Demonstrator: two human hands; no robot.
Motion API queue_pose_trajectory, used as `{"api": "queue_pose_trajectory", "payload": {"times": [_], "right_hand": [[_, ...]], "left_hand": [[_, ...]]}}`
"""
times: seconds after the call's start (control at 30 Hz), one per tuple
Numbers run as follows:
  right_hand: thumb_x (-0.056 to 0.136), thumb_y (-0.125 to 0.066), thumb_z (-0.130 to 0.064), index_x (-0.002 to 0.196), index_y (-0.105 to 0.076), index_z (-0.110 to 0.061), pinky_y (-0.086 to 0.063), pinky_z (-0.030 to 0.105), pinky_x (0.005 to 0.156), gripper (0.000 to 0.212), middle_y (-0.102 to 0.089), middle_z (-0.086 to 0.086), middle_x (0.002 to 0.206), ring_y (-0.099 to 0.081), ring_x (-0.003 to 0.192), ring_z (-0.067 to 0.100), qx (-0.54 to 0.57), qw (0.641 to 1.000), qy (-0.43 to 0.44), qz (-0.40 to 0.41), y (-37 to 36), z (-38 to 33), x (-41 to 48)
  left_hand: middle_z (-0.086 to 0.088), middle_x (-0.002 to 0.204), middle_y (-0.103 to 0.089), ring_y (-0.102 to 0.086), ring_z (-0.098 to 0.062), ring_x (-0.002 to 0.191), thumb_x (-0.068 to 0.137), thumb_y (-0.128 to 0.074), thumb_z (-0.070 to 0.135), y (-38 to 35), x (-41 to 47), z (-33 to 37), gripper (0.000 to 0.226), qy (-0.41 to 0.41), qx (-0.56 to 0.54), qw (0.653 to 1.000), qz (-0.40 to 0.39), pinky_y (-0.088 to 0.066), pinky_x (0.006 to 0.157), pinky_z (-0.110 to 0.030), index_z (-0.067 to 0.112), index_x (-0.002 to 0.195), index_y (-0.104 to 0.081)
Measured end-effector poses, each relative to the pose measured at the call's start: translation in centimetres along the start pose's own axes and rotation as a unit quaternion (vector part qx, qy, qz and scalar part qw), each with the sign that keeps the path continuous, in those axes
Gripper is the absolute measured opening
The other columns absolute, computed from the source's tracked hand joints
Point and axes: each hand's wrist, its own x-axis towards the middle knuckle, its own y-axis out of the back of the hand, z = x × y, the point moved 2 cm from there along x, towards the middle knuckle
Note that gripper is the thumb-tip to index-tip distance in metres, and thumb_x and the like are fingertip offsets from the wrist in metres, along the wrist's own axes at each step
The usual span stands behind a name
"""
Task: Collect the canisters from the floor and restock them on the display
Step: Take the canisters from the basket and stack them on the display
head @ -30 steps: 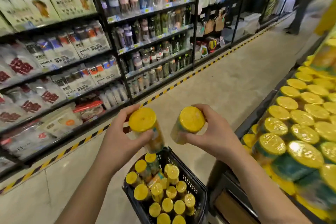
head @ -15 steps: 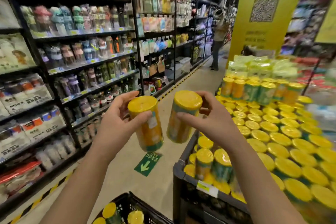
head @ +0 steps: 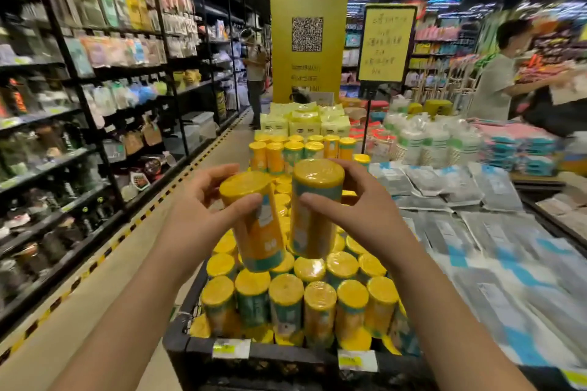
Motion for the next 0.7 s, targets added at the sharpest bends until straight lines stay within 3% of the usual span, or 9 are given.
{"api": "queue_pose_trajectory", "payload": {"times": [0.2,0.33,0.5,0.6,0.7], "right_hand": [[0.060,-0.082,-0.064,0.124,-0.059,-0.045,-0.054,0.023,0.084,0.071,-0.067,-0.026,0.116,-0.061,0.107,-0.008,-0.006,1.000,-0.001,0.018,8.0,4.7,3.3],[0.062,-0.087,-0.058,0.127,-0.060,-0.042,-0.055,0.027,0.088,0.072,-0.067,-0.023,0.116,-0.061,0.108,-0.007,-0.002,0.999,-0.011,0.038,11.6,8.3,6.4],[0.067,-0.091,-0.050,0.125,-0.061,-0.042,-0.053,0.021,0.083,0.066,-0.067,-0.024,0.115,-0.060,0.105,-0.011,-0.012,0.999,-0.025,0.029,13.2,11.5,10.2],[0.067,-0.091,-0.046,0.124,-0.061,-0.041,-0.051,0.014,0.078,0.065,-0.066,-0.025,0.114,-0.058,0.103,-0.014,-0.019,0.999,-0.028,0.029,13.2,12.6,12.6],[0.067,-0.091,-0.044,0.124,-0.061,-0.041,-0.051,0.017,0.082,0.065,-0.067,-0.024,0.115,-0.059,0.104,-0.013,-0.018,0.999,-0.037,0.032,12.7,13.8,14.7]], "left_hand": [[0.014,0.119,-0.070,-0.066,-0.007,0.111,0.046,-0.088,0.073,-9.4,4.8,-0.6,0.089,0.013,0.032,0.999,-0.041,-0.056,0.093,-0.038,0.044,0.126,-0.062],[0.018,0.118,-0.068,-0.064,0.000,0.108,0.055,-0.086,0.056,-14.2,7.8,-1.3,0.076,0.017,0.055,0.998,-0.035,-0.055,0.087,-0.027,0.042,0.126,-0.062],[0.022,0.117,-0.067,-0.064,0.004,0.105,0.056,-0.085,0.060,-17.7,11.9,-1.9,0.076,0.023,0.064,0.997,-0.045,-0.057,0.083,-0.028,0.044,0.127,-0.063],[0.022,0.116,-0.066,-0.063,0.008,0.101,0.059,-0.085,0.057,-18.8,14.7,-2.8,0.074,0.017,0.064,0.996,-0.054,-0.055,0.073,-0.017,0.042,0.127,-0.062],[0.022,0.118,-0.064,-0.062,0.010,0.099,0.061,-0.087,0.055,-19.4,17.7,-4.1,0.077,0.015,0.077,0.995,-0.067,-0.052,0.068,-0.011,0.039,0.132,-0.060]]}}
